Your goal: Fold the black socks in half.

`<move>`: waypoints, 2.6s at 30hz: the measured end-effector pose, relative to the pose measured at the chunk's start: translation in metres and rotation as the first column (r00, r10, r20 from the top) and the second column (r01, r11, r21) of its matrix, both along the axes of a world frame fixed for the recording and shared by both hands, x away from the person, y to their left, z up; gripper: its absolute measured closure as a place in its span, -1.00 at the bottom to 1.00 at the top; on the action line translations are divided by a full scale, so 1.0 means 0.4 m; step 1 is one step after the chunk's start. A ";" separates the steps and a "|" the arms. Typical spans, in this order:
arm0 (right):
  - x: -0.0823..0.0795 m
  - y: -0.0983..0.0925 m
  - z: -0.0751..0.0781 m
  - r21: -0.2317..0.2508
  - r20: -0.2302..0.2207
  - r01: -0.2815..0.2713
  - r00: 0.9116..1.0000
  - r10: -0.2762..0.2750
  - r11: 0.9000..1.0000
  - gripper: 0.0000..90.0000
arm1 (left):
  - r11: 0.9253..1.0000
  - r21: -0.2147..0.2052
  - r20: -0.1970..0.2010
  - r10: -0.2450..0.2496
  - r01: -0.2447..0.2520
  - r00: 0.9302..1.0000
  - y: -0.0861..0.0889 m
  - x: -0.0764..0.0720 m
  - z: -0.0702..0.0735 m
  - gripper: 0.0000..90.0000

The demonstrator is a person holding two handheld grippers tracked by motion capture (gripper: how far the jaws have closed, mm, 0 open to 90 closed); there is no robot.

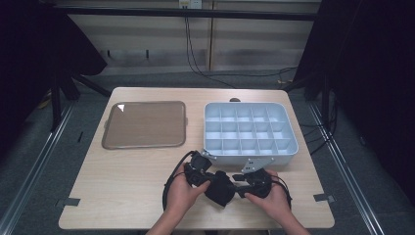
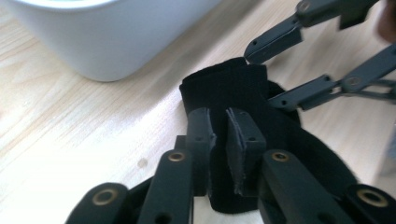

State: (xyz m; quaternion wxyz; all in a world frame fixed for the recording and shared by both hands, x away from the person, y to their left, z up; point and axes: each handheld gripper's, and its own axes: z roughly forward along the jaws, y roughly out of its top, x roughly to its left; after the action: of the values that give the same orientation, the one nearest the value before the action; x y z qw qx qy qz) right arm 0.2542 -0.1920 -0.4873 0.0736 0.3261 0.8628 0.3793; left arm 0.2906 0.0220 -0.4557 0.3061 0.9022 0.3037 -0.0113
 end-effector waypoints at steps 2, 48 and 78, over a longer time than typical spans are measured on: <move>-0.001 0.001 -0.001 -0.005 0.004 -0.001 1.000 0.001 1.000 0.22 | 1.000 0.020 -0.004 -0.011 0.011 1.000 -0.015 -0.002 -0.013 0.82; 0.003 -0.027 0.001 -0.019 0.003 0.033 0.999 -0.033 0.999 0.03 | 1.000 0.007 -0.076 0.027 -0.027 0.997 0.048 -0.025 -0.033 0.25; -0.001 -0.062 0.073 -0.003 0.017 0.061 0.998 -0.061 0.998 -0.18 | 1.000 -0.005 -0.064 -0.016 0.016 0.998 0.004 -0.058 -0.025 0.16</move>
State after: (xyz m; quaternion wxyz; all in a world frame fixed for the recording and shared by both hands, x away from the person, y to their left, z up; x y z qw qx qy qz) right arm 0.2540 -0.2168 -0.4583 0.0930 0.3489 0.8524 0.3782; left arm 0.2672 0.0235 -0.4656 0.2983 0.9031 0.3059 -0.0432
